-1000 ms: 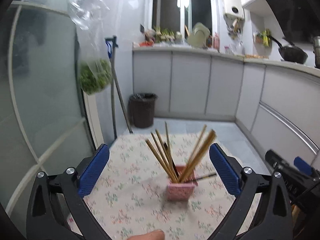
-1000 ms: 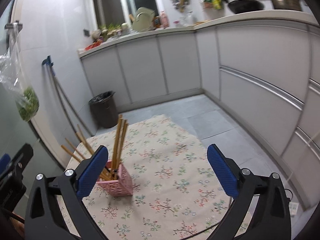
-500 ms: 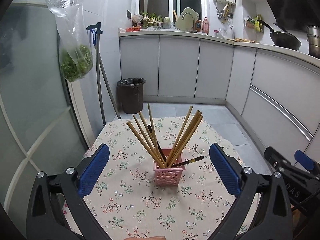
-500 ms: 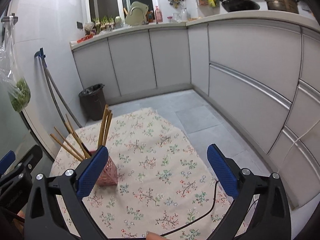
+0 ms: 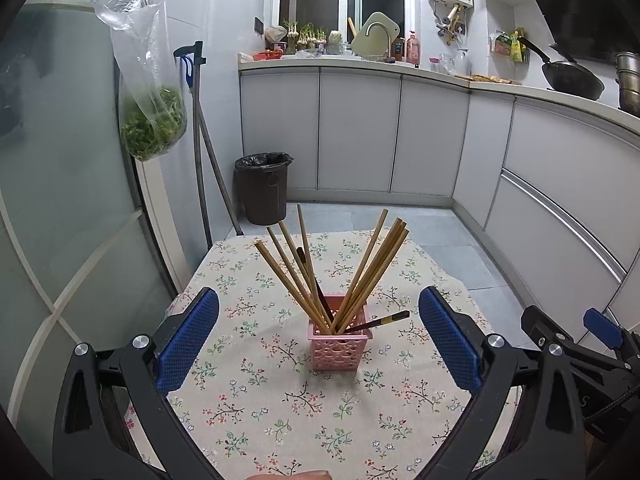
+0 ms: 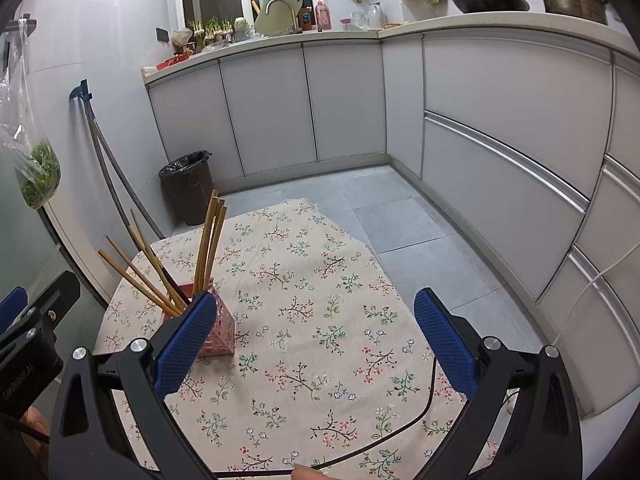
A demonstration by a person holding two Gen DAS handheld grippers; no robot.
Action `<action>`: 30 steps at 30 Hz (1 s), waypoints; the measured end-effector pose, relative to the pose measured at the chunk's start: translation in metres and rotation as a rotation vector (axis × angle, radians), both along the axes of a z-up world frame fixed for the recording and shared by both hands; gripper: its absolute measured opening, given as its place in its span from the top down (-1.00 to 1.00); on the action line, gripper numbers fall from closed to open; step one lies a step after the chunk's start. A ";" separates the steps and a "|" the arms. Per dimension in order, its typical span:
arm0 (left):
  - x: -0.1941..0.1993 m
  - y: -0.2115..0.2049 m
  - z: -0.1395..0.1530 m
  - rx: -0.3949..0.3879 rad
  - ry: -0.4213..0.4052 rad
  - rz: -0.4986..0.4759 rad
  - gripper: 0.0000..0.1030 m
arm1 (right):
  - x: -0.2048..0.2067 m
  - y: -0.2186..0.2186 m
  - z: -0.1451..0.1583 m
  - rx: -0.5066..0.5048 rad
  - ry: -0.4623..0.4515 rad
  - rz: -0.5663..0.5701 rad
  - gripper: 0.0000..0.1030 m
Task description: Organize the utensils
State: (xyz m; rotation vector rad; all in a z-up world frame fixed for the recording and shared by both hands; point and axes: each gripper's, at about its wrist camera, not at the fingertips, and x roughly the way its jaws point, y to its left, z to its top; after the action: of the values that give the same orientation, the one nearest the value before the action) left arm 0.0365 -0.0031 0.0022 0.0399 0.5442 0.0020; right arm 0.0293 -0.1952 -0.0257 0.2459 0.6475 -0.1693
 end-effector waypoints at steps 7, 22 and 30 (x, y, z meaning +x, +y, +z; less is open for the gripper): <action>0.001 0.001 -0.001 -0.004 0.009 0.010 -0.86 | 0.000 -0.001 -0.002 0.004 0.009 0.002 -0.87; 0.002 0.001 -0.002 -0.003 0.018 0.015 -0.86 | 0.002 0.002 -0.004 0.008 0.021 0.010 -0.87; 0.002 0.000 -0.003 -0.004 0.023 0.013 -0.86 | 0.004 0.002 -0.006 0.011 0.030 0.014 -0.87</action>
State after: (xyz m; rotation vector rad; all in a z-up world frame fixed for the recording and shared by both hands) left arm 0.0389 -0.0027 -0.0008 0.0322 0.5672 0.0131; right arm 0.0333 -0.1928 -0.0321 0.2498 0.6796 -0.1557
